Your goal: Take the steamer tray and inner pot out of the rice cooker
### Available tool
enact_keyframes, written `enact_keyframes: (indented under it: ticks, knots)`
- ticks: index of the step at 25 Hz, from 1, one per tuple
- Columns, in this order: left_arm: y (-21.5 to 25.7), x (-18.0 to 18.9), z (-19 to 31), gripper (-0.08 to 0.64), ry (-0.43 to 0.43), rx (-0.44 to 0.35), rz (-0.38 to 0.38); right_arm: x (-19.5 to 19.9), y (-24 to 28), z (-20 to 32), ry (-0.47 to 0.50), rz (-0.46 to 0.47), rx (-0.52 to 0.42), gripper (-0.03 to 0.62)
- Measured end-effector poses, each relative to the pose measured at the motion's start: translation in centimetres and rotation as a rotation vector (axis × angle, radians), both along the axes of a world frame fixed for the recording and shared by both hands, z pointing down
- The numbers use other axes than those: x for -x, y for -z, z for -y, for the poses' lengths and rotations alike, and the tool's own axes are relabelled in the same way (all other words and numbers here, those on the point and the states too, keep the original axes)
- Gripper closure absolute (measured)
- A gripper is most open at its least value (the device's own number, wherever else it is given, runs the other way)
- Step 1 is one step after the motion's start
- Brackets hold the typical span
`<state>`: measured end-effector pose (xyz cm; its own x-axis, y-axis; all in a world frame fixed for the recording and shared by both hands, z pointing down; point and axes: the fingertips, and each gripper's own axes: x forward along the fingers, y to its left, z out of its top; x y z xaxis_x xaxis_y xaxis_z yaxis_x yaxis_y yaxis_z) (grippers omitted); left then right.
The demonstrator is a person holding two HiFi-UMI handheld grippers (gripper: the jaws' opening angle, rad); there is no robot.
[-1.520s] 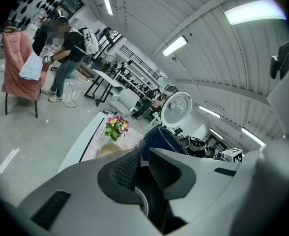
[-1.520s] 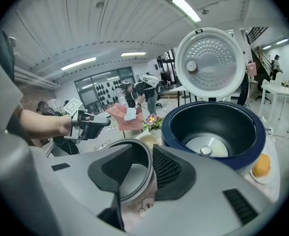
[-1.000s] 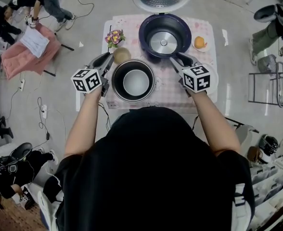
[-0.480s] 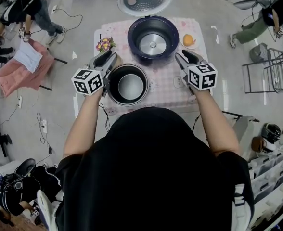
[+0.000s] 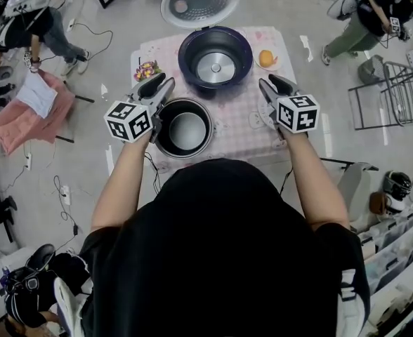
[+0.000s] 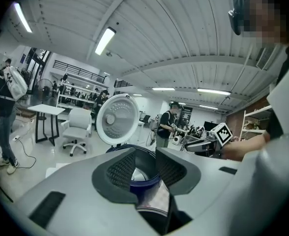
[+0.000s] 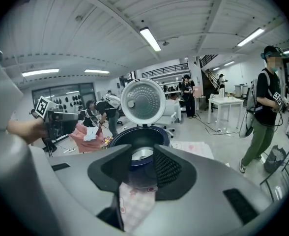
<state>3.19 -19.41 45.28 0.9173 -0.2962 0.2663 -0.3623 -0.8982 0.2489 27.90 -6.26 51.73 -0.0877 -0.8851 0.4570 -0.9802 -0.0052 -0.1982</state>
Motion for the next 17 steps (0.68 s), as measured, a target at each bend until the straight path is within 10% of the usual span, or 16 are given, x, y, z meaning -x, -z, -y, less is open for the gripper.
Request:
enact_keyframes:
  ticks: [17]
  knots:
    - [-0.9,0.6,0.3,0.408,-0.026,0.020,0.025,0.5,0.1,-0.5,-0.029,0.019,0.014,0.453]
